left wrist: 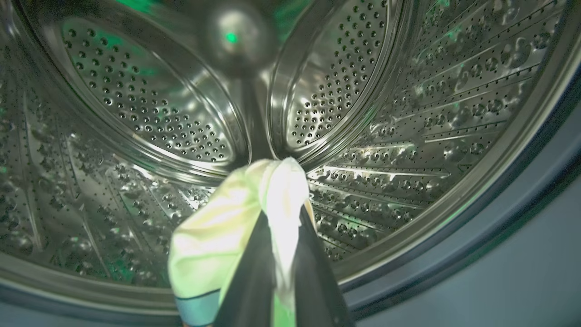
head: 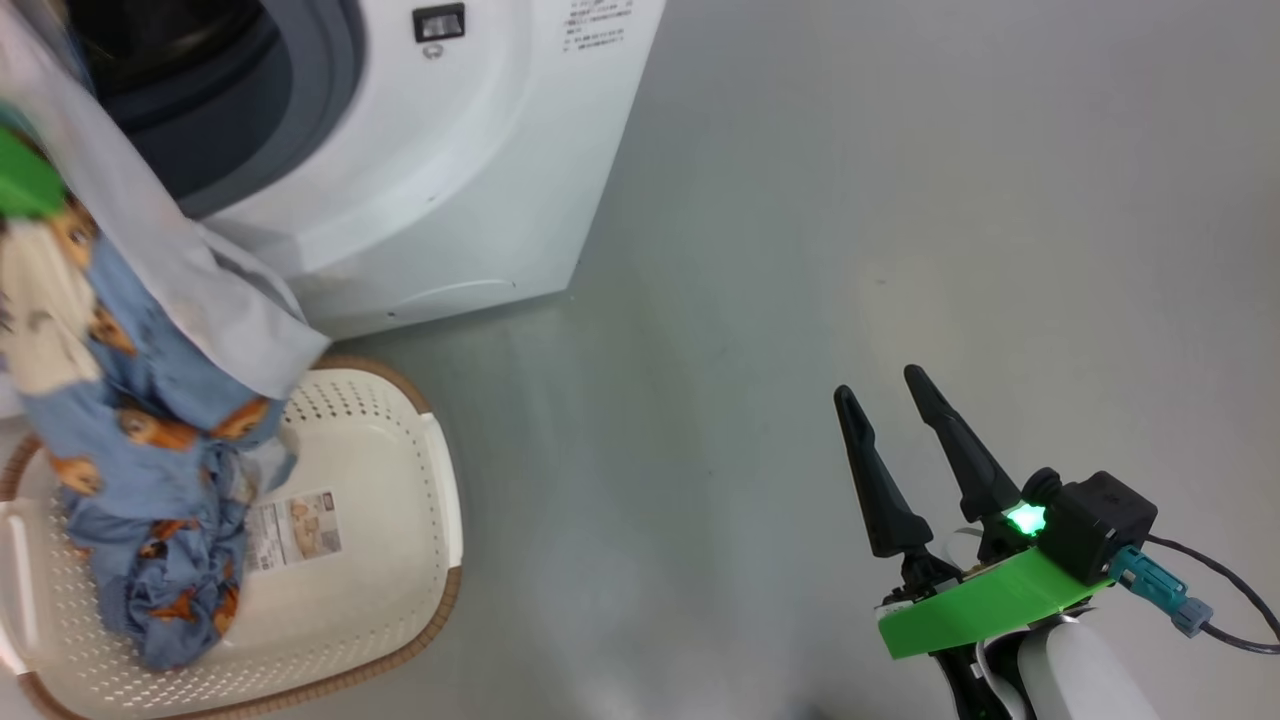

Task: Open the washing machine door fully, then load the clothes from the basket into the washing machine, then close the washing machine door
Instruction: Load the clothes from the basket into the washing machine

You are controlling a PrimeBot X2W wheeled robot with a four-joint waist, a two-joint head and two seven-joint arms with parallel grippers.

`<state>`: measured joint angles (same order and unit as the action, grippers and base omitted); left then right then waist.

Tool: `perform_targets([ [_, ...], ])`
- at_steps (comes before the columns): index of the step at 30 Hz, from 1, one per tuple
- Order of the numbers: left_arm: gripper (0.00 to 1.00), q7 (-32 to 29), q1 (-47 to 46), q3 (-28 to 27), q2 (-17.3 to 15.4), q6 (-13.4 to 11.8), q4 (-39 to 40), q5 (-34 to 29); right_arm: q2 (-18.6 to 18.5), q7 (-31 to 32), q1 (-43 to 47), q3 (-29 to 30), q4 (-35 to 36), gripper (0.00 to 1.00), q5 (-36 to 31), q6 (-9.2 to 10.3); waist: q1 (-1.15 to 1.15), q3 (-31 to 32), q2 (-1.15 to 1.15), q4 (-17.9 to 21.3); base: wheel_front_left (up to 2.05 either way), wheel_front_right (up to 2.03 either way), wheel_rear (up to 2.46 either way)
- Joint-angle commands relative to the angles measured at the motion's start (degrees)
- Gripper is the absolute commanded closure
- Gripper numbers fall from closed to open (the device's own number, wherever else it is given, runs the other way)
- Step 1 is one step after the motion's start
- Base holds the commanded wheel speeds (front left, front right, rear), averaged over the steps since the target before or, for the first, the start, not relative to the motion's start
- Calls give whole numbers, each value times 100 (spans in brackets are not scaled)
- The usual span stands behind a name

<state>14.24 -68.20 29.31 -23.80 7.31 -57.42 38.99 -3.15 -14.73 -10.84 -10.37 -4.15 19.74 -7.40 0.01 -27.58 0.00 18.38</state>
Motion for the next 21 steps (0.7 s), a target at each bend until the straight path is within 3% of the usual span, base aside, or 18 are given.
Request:
perform_targets([
  [1,100,67,-303,-189,-325,17,182,-68,20,-27,-46,-132,158,0,-22,-9,0,-104,0,58,0,0,0],
  [9,100,74,-394,-1358,-354,-206,1482,-924,25,-27,-144,-186,263,0,106,-9,0,-332,0,110,0,0,0],
  [17,100,75,-134,-1430,-106,-25,865,-1318,26,-27,-197,-261,271,0,166,-9,0,-378,0,127,0,0,0],
  [18,92,75,-157,-1409,-90,-15,746,-1326,26,-27,-199,-266,271,0,167,-9,0,-380,0,125,0,0,0],
  [19,74,75,-194,-1394,-76,-7,646,-1331,26,-27,-202,-267,272,0,168,-9,0,-383,0,123,0,0,0],
  [20,45,75,-232,-1386,-58,-1,536,-1320,26,-27,-204,-265,272,0,167,-9,0,-383,0,119,0,0,0],
  [21,0,75,-278,-1361,-44,3,437,-1321,26,-27,-206,-263,273,0,166,-9,0,-385,0,114,0,0,0],
])
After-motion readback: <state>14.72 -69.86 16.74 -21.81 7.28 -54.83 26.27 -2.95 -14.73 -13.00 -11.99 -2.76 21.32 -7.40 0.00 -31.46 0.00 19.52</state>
